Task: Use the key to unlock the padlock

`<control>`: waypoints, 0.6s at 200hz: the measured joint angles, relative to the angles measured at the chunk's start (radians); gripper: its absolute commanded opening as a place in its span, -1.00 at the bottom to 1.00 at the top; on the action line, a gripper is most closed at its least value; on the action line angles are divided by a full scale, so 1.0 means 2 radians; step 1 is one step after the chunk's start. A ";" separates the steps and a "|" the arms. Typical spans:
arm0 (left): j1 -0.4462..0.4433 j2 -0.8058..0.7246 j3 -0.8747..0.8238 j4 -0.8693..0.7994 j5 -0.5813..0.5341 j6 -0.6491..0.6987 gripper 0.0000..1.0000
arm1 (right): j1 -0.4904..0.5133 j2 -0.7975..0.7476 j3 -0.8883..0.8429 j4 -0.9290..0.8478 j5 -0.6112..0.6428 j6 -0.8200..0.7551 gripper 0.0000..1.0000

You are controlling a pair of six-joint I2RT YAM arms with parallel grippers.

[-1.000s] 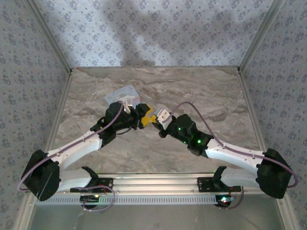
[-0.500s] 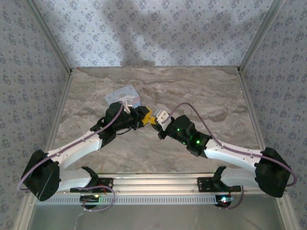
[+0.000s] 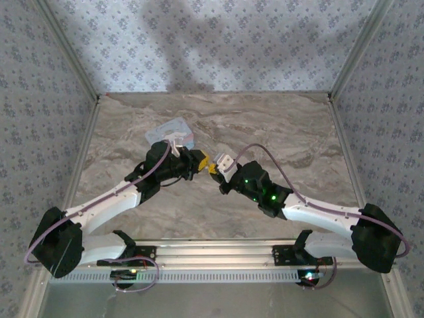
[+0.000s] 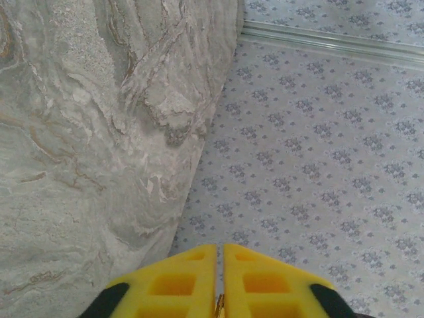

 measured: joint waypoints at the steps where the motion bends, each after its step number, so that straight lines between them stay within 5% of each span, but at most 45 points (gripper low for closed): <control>1: 0.000 0.000 0.000 0.000 0.000 0.001 -0.90 | 0.000 0.000 0.000 0.000 0.000 0.000 -1.00; 45: 0.000 0.002 0.001 -0.009 0.000 0.009 -1.00 | -0.001 -0.003 -0.004 0.001 0.002 0.008 -0.99; 76: -0.002 0.002 0.005 -0.012 -0.016 0.035 -1.00 | -0.018 -0.016 -0.004 -0.008 -0.012 0.029 -0.45; 120: -0.006 -0.024 0.016 -0.023 -0.106 0.148 -1.00 | -0.096 -0.056 -0.012 -0.022 -0.109 0.116 -0.01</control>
